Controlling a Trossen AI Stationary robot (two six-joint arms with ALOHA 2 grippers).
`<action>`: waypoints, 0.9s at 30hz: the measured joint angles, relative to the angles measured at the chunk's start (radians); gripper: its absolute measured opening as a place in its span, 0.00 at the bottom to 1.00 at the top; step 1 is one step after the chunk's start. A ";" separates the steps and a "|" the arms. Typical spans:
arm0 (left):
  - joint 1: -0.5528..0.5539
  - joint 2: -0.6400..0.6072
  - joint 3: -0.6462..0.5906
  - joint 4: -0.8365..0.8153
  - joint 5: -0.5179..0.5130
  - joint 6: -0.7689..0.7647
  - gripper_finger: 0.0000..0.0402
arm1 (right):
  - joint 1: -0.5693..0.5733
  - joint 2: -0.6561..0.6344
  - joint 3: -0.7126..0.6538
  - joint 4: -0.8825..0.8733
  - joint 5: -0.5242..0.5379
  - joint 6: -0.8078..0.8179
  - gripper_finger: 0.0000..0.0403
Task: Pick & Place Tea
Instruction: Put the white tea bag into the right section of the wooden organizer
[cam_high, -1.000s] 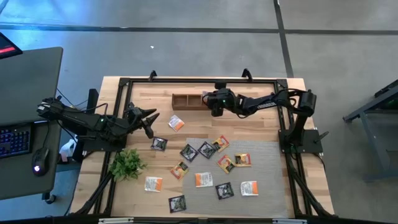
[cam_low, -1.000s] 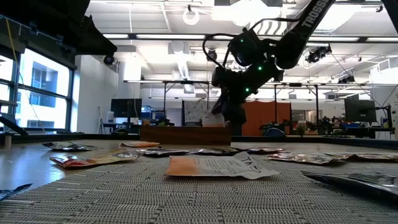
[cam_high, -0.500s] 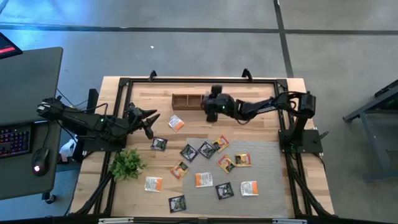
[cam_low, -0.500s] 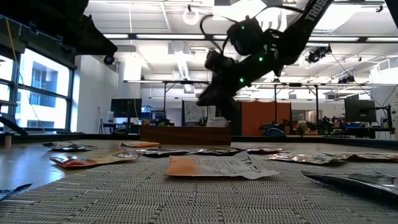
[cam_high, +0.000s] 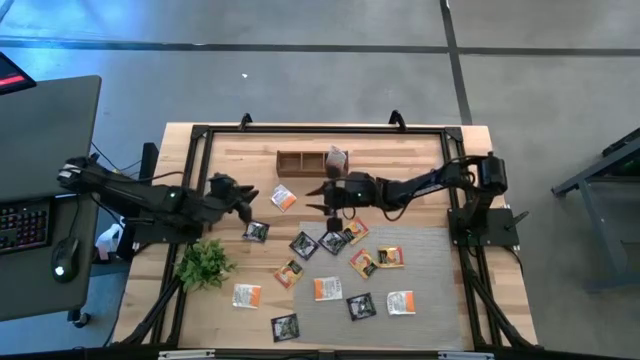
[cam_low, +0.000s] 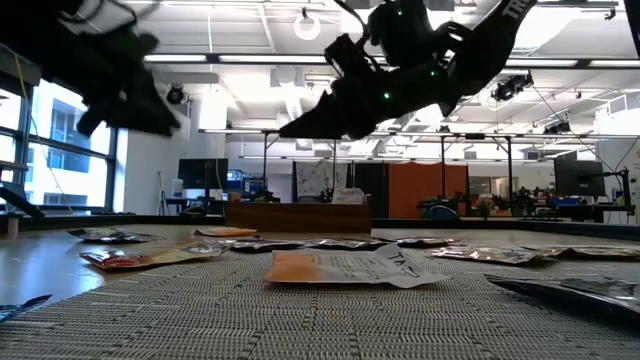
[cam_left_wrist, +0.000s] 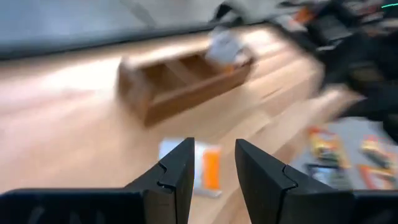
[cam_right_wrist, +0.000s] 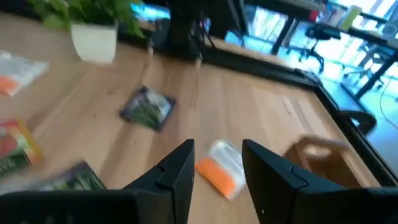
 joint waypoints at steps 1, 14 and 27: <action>0.028 0.028 0.000 -0.009 0.033 -0.036 0.29 | 0.002 0.011 0.002 0.013 0.003 0.012 0.32; 0.317 0.424 0.000 0.177 0.359 -0.076 0.29 | 0.004 0.248 0.273 -0.229 0.123 0.179 0.32; 0.395 0.623 0.001 0.329 0.441 -0.051 0.29 | 0.005 0.479 0.531 -0.400 0.261 0.133 0.32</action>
